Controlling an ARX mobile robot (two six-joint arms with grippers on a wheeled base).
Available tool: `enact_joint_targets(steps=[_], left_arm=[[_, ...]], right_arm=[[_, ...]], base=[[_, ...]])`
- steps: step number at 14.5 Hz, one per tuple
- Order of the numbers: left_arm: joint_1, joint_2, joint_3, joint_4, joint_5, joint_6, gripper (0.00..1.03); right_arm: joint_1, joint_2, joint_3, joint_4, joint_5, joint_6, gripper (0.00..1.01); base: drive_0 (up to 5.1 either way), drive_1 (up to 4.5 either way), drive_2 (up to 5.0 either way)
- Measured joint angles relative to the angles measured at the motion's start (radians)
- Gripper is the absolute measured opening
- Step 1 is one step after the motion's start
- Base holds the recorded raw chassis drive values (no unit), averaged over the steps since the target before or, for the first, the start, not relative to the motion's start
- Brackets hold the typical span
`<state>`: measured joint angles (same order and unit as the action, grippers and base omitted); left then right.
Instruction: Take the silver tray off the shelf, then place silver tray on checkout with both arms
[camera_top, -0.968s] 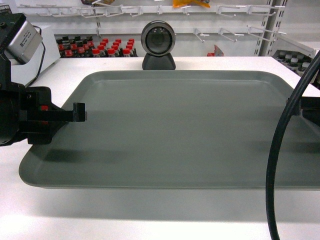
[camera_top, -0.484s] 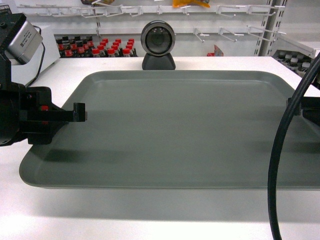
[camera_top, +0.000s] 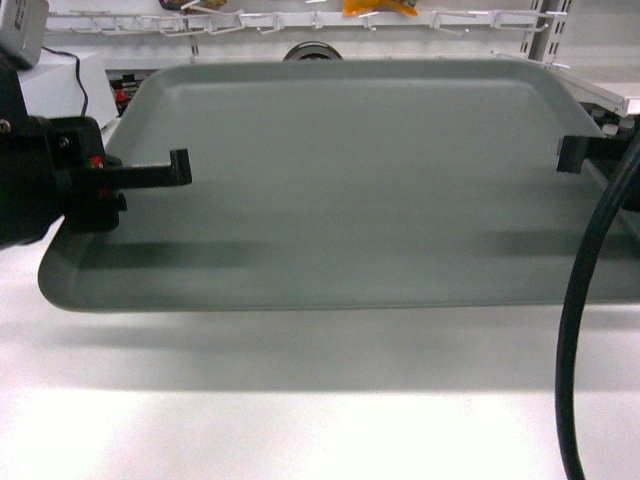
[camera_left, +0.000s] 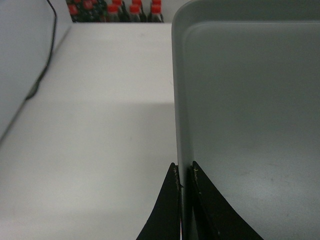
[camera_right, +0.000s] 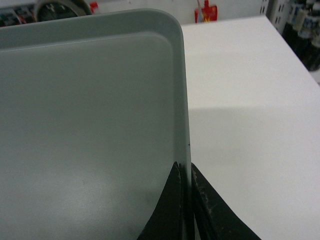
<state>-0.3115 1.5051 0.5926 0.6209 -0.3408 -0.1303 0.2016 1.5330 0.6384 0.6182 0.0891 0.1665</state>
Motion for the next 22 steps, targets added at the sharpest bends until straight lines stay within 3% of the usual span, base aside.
enact_joint_targets(steps=[6,10,20,21,22], left_arm=[[0.026,0.161,0.059,0.0,0.019,0.011,0.03],[0.043,0.285,0.129,0.007,0.029,0.016,0.03],[0.044,0.311,0.131,-0.06,0.032,0.005,0.03],[0.044,0.311,0.131,-0.061,0.032,0.003,0.06],[0.043,0.311,0.132,-0.066,0.019,0.019,0.2]], right_arm=[[-0.026,0.163,0.121,-0.131,-0.051,-0.002,0.03],[-0.027,0.256,0.209,-0.202,-0.039,-0.007,0.03],[-0.026,0.314,0.224,-0.25,-0.033,-0.039,0.03],[-0.026,0.314,0.224,-0.253,-0.033,-0.04,0.03],[-0.026,0.314,0.225,-0.257,-0.019,-0.066,0.15]], base=[[0.0,0.0,0.0],[0.0,0.0,0.0],[0.0,0.0,0.0],[0.0,0.0,0.0],[0.0,0.0,0.0]])
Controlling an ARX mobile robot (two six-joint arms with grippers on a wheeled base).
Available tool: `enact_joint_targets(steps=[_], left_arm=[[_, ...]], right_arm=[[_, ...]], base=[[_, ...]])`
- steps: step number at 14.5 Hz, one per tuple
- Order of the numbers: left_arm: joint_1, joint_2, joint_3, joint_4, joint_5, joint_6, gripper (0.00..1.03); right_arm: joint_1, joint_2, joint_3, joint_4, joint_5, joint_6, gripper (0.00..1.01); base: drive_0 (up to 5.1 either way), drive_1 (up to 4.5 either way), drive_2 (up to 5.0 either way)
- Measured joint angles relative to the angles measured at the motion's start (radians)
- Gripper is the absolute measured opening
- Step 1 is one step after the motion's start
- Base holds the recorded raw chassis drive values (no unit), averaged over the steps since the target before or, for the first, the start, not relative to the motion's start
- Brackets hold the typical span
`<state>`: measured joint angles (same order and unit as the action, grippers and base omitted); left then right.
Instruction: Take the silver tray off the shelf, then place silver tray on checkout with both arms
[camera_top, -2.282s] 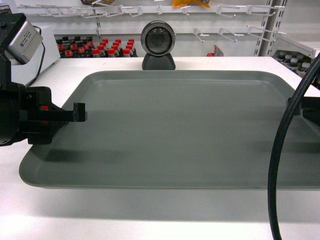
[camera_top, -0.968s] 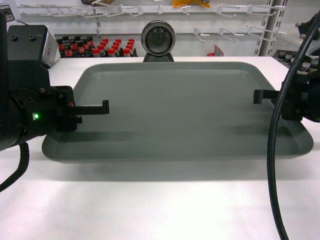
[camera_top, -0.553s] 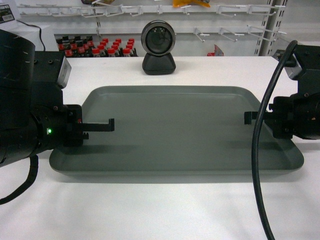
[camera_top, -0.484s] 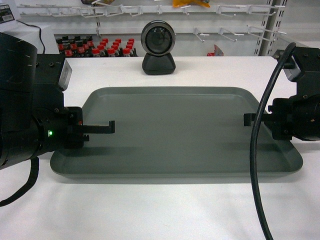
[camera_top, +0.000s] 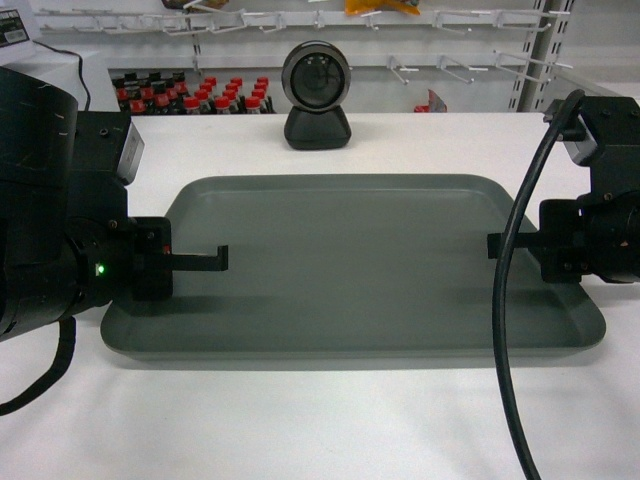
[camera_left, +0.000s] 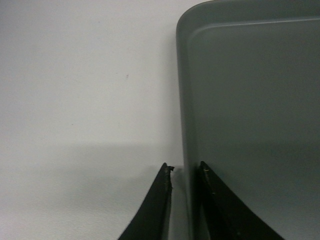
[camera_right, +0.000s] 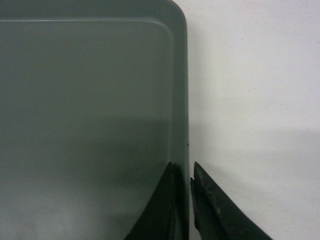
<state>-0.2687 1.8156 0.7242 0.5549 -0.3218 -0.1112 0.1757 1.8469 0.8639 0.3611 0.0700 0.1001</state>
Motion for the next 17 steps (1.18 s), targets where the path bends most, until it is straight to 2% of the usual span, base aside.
enact_joint_targets(steps=[1,2,3,4,5,8,9,10,13,15,17], left_arm=[[0.001,0.0,0.0,0.006,-0.007,0.007,0.29],[0.011,-0.001,-0.008,0.075,-0.026,0.013,0.6],[0.011,-0.009,-0.008,0.074,-0.024,0.013,0.93],[0.011,-0.011,-0.009,0.075,-0.021,0.014,1.0],[0.011,-0.017,-0.011,0.075,-0.018,0.013,0.98],[0.014,-0.024,-0.018,0.077,-0.006,0.013,0.98],[0.016,-0.048,-0.029,0.083,0.018,0.005,0.98],[0.017,-0.108,-0.031,0.075,0.051,-0.01,0.98],[0.012,-0.22,-0.035,0.075,0.083,0.011,0.98],[0.011,-0.335,-0.035,0.051,0.105,0.014,0.98],[0.027,-0.46,-0.035,-0.02,0.121,0.014,0.98]], right_arm=[[-0.003,0.0,0.0,0.0,0.008,-0.012,0.24],[-0.02,0.0,0.0,0.002,0.035,-0.023,0.56],[-0.026,0.0,0.0,0.002,0.046,-0.023,0.89],[-0.026,0.0,0.0,0.005,0.045,-0.023,0.98],[-0.026,0.0,0.0,0.007,0.045,-0.023,1.0],[-0.025,0.0,0.0,0.019,0.032,-0.023,0.98],[-0.018,-0.015,0.0,0.02,-0.001,-0.015,0.98],[-0.018,-0.059,0.0,0.018,-0.032,0.036,0.98],[-0.02,-0.152,0.0,0.029,-0.057,0.116,0.98],[-0.024,-0.239,0.0,0.036,-0.065,0.136,0.98],[-0.034,-0.328,-0.009,0.051,-0.066,0.135,0.98]], base=[[0.0,0.0,0.0],[0.0,0.0,0.0],[0.0,0.0,0.0],[0.0,0.0,0.0],[0.0,0.0,0.0],[0.0,0.0,0.0],[0.0,0.0,0.0],[0.0,0.0,0.0],[0.0,0.0,0.0],[0.0,0.0,0.0],[0.0,0.0,0.0]])
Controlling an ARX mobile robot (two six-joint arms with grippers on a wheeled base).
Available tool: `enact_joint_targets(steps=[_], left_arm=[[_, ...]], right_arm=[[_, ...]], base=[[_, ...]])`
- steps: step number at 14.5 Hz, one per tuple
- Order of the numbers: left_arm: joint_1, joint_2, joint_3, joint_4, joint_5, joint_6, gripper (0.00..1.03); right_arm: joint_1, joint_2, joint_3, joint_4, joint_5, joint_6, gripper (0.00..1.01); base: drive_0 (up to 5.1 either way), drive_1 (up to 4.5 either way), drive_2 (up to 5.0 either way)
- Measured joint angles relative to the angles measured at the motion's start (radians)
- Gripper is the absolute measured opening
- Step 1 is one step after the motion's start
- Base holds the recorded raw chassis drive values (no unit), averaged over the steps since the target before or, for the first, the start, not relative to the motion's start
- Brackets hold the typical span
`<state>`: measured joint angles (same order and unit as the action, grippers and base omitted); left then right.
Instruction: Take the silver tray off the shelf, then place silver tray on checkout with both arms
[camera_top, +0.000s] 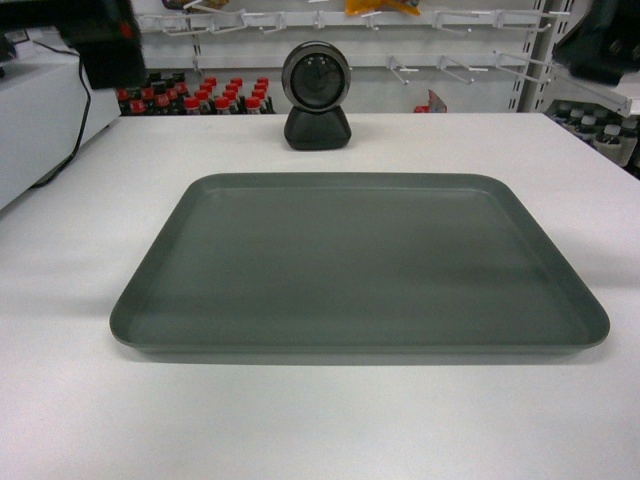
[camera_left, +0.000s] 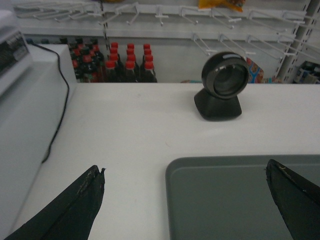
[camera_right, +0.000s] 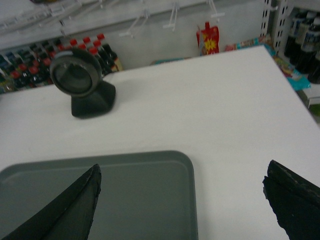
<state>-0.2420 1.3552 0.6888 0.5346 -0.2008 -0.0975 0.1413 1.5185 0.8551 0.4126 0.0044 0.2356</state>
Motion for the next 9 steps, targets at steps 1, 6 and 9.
enact_joint_targets(steps=[1,6,9], left_arm=[[0.008,-0.057,0.0,-0.037,0.002,-0.002,0.98],[-0.014,-0.277,-0.056,-0.11,0.003,0.035,0.98],[0.01,-0.263,-0.133,-0.014,-0.024,0.062,0.86]], right_arm=[[-0.007,-0.047,-0.014,0.007,-0.003,0.0,0.98],[-0.017,-0.259,-0.083,-0.085,0.001,0.003,0.98],[-0.016,-0.278,-0.158,0.051,0.062,-0.042,0.91]], base=[[0.0,0.0,0.0],[0.0,0.0,0.0],[0.0,0.0,0.0]])
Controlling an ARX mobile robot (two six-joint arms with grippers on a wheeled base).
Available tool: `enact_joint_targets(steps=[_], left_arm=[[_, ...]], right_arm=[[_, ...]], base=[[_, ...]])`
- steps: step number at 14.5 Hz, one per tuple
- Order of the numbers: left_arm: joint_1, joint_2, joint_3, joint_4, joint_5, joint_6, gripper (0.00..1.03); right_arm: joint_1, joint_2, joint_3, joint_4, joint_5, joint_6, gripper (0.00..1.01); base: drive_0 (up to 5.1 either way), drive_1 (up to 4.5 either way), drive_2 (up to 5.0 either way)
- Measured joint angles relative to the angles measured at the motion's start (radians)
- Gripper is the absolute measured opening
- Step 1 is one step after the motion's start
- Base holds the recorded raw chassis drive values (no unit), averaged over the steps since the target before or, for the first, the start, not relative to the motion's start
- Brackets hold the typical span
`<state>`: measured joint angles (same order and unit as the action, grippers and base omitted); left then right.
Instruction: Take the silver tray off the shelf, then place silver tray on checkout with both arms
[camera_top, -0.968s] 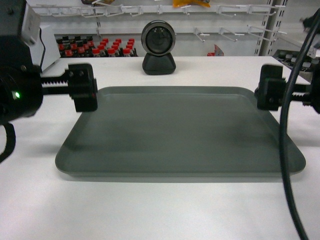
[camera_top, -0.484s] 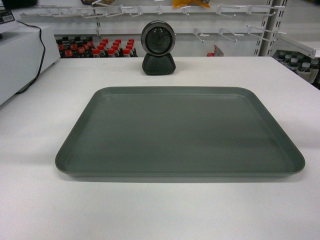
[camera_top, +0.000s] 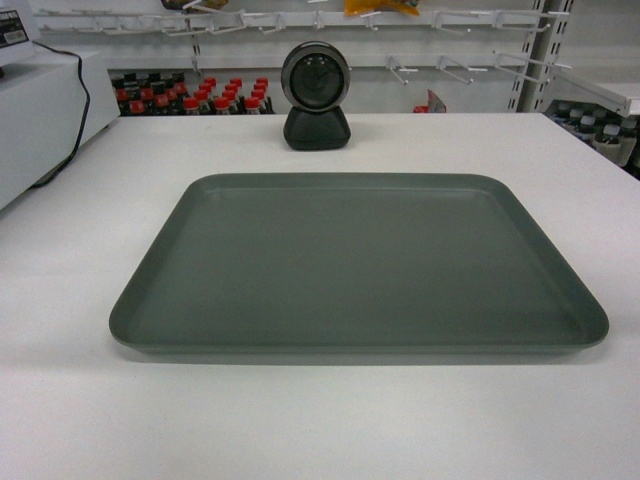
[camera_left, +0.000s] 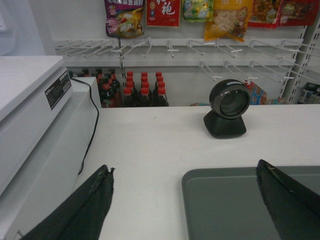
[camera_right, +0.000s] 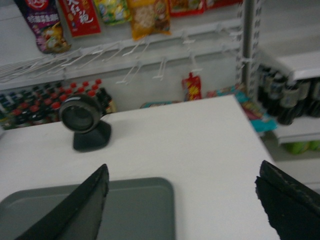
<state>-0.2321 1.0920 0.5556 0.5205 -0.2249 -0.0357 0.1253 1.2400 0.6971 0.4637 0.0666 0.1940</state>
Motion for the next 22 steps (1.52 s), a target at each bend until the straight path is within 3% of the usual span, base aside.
enact_joint_targets(steps=[1,2,3,7,8,9,10,11,18,19,22], left_arm=[[0.016,-0.043,-0.066,0.038,0.014,0.011,0.75],[0.039,-0.092,-0.121,0.039,0.029,0.017,0.65],[0.061,-0.129,-0.165,0.055,0.044,0.018,0.54],[0.113,-0.248,-0.312,0.071,0.104,0.018,0.12],[0.127,-0.278,-0.339,0.071,0.115,0.017,0.01],[0.138,-0.309,-0.363,0.068,0.123,0.021,0.02],[0.225,-0.398,-0.423,0.033,0.219,0.022,0.02],[0.237,-0.447,-0.448,0.012,0.216,0.021,0.02],[0.229,-0.682,-0.547,-0.127,0.225,0.022,0.02],[0.229,-0.706,-0.547,-0.145,0.225,0.022,0.02],[0.229,-0.803,-0.547,-0.234,0.225,0.022,0.02]], right_arm=[[-0.006,-0.029,-0.078,0.107,0.034,-0.064,0.8],[-0.024,-0.073,-0.154,0.151,0.032,-0.122,0.69],[-0.036,-0.125,-0.207,0.139,0.031,-0.15,0.58],[-0.056,-0.29,-0.365,0.17,0.001,-0.184,0.16],[-0.101,-0.314,-0.407,0.17,-0.052,-0.188,0.05],[-0.126,-0.338,-0.443,0.169,-0.058,-0.19,0.02],[-0.126,-0.432,-0.513,0.165,-0.064,-0.192,0.02],[-0.126,-0.48,-0.55,0.143,-0.064,-0.192,0.02],[-0.126,-0.76,-0.655,-0.026,-0.065,-0.192,0.02],[-0.126,-0.769,-0.684,0.018,-0.065,-0.192,0.02],[-0.126,-0.882,-0.685,-0.095,-0.065,-0.192,0.02]], base=[[0.0,0.0,0.0],[0.0,0.0,0.0],[0.0,0.0,0.0],[0.0,0.0,0.0],[0.0,0.0,0.0],[0.0,0.0,0.0],[0.0,0.0,0.0],[0.0,0.0,0.0],[0.0,0.0,0.0],[0.0,0.0,0.0],[0.0,0.0,0.0]])
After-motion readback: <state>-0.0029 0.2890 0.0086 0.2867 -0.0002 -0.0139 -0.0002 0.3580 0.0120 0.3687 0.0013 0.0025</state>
